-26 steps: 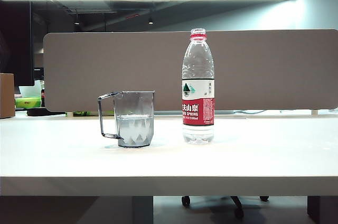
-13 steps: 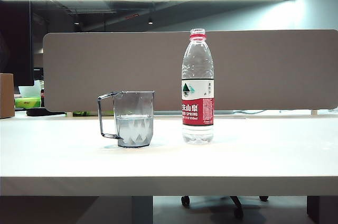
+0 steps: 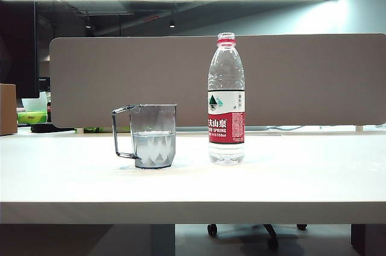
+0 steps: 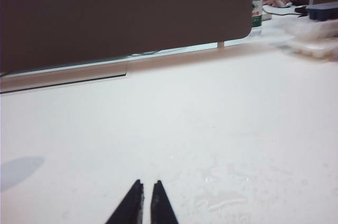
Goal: Pick up the mineral water bottle on the table and pour water into the mug until it's half full.
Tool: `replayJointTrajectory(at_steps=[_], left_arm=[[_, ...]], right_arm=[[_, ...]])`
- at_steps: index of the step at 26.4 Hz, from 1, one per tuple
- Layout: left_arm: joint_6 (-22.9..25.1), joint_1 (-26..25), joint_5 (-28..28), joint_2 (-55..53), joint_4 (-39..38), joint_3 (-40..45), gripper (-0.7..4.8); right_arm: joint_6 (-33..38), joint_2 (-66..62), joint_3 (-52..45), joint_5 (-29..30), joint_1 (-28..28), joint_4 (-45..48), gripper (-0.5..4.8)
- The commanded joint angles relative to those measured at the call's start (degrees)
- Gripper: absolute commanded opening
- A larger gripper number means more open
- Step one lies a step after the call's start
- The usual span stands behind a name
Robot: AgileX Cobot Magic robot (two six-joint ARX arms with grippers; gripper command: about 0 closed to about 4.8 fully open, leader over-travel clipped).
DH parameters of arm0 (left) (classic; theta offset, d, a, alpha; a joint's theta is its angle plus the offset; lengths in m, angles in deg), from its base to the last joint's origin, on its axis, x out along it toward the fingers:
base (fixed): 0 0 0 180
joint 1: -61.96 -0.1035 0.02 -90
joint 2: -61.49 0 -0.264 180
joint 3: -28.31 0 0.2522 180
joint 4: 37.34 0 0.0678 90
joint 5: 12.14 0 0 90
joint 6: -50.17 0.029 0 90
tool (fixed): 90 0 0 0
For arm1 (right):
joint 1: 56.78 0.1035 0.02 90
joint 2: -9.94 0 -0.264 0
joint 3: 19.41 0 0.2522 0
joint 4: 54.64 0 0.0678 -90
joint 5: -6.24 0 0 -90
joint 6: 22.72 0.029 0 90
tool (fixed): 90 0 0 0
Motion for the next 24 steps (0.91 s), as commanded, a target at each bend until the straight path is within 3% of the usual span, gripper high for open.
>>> replayJointTrajectory(at_steps=[1, 5, 13, 24], left_arm=[[0.0, 0.1, 0.1, 0.0, 0.7, -0.2, -0.05], [0.0, 0.1, 0.1, 0.0, 0.7, -0.2, -0.05], [0.0, 0.1, 0.1, 0.0, 0.7, -0.2, -0.05], [0.0, 0.1, 0.1, 0.0, 0.7, -0.2, -0.05]], right_arm=[[0.2, 0.1, -0.2, -0.3, 1.8, -1.3, 0.41], [-0.7, 0.1, -0.2, -0.3, 6.0, -1.6, 0.41], [-9.5, 0.1, -0.2, 3.4, 6.2, -3.0, 0.41], [-2.6, 0.1, -0.2, 4.5, 6.2, -5.6, 0.41]])
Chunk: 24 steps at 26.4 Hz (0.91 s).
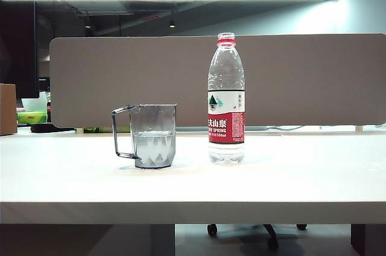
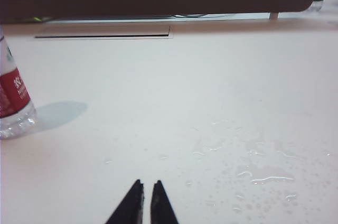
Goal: Pick up the mineral water bottle on the table and pour water into the mug until it's half full.
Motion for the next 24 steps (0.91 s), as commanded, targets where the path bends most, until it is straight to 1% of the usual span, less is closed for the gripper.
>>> replayJointTrajectory(at_steps=[1, 14, 15, 16, 17, 18, 19, 20, 24], left_arm=[[0.0, 0.1, 0.1, 0.0, 0.7, -0.2, -0.05], [0.2, 0.1, 0.1, 0.0, 0.7, -0.2, -0.05], [2.7, 0.1, -0.3, 0.0, 0.9, -0.2, -0.05], [6.5, 0.1, -1.6, 0.0, 1.3, 0.0, -0.05], [8.2, 0.4, -4.1, 0.1, 4.3, 1.7, -0.05], [8.7, 0.5, -5.0, 0.1, 5.9, 2.8, -0.05], [10.1, 0.5, -4.6, 0.1, 10.8, 6.0, -0.05], [10.9, 0.5, -3.6, 0.1, 13.7, 8.1, -0.05], [12.1, 0.5, 1.2, 0.1, 23.1, 15.4, -0.05]], right_arm=[[1.7, 0.1, -0.2, 0.8, 0.0, 0.6, 0.41], [1.7, 0.1, -0.2, 0.8, 0.0, 0.6, 0.41], [1.7, 0.1, -0.2, 0.8, 0.0, 0.6, 0.41], [1.7, 0.1, -0.2, 0.8, 0.0, 0.6, 0.41], [1.7, 0.1, -0.2, 0.8, 0.0, 0.6, 0.41], [1.7, 0.1, -0.2, 0.9, 0.0, 0.6, 0.41], [1.7, 0.1, -0.2, 0.9, 0.0, 0.6, 0.41], [1.7, -0.1, -0.2, 0.8, 0.0, 0.6, 0.41], [1.7, 0.1, -0.2, 0.9, 0.0, 0.6, 0.41]])
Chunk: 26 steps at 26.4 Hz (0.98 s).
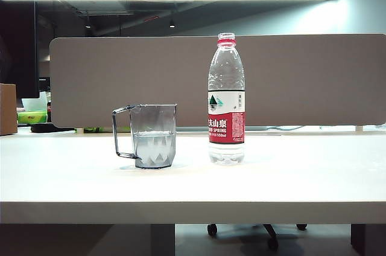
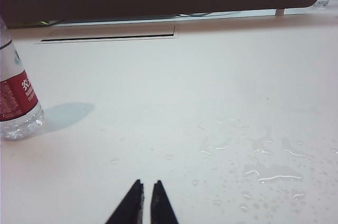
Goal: Pick up the mineral water bottle on the table and pour water into the mug until it's half full.
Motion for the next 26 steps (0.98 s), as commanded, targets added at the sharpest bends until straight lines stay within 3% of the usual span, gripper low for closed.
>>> replayJointTrajectory(at_steps=[1, 10, 15, 18, 26], left_arm=[[1.7, 0.0, 4.3, -0.1, 9.0, 4.6, -0.05], [1.4, 0.1, 3.5, 0.0, 11.2, 10.9, -0.05], [-0.2, 0.1, -1.5, 0.0, 10.9, 11.0, -0.05], [-3.6, 0.1, -1.6, 0.0, 11.0, 11.0, -0.05], [-3.8, 0.1, -1.4, 0.0, 10.3, 11.0, -0.05]], right_arm=[[0.2, 0.1, -0.2, 0.0, 0.0, 0.6, 0.41], [0.2, 0.1, -0.2, 0.0, 0.0, 0.6, 0.41], [0.2, 0.1, -0.2, 0.0, 0.0, 0.6, 0.41], [0.2, 0.1, -0.2, 0.0, 0.0, 0.6, 0.41], [0.2, 0.1, -0.2, 0.1, 0.0, 0.6, 0.41]])
